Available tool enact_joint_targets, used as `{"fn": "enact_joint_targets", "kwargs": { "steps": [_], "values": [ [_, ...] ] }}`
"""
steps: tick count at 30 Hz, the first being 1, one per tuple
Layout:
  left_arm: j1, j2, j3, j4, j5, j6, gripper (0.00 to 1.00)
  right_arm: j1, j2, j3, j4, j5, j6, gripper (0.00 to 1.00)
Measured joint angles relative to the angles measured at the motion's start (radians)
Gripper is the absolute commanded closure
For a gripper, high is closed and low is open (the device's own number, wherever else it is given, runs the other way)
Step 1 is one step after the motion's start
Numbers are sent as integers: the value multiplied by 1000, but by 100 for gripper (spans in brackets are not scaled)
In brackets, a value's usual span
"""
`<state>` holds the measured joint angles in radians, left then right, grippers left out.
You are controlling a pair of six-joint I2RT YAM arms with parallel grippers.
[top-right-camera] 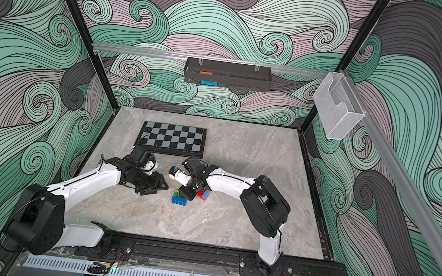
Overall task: Assemble the number 5 with lego
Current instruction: Pick up the lego brick from the center of the board.
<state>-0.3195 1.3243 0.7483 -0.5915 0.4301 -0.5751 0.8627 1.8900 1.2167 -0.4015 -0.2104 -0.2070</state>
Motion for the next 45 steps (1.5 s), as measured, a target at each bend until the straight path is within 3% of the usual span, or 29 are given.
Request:
{"fn": "enact_joint_targets", "kwargs": {
  "steps": [11,25,36,45],
  "values": [
    [11,0,-1,-1,0,0,37,-11,43,50,-41,-19,-24,89],
    [71,-84,-1,11,45,-10,32,-76,6,38,-30,-196,137,91],
    [113,-45,2,112,298,-23,29,-99,-215,-122,115,-327,204,89],
    [106,8,-3,230,478,-58,33,-93,-253,-154,182,-370,222,89]
  ]
}}
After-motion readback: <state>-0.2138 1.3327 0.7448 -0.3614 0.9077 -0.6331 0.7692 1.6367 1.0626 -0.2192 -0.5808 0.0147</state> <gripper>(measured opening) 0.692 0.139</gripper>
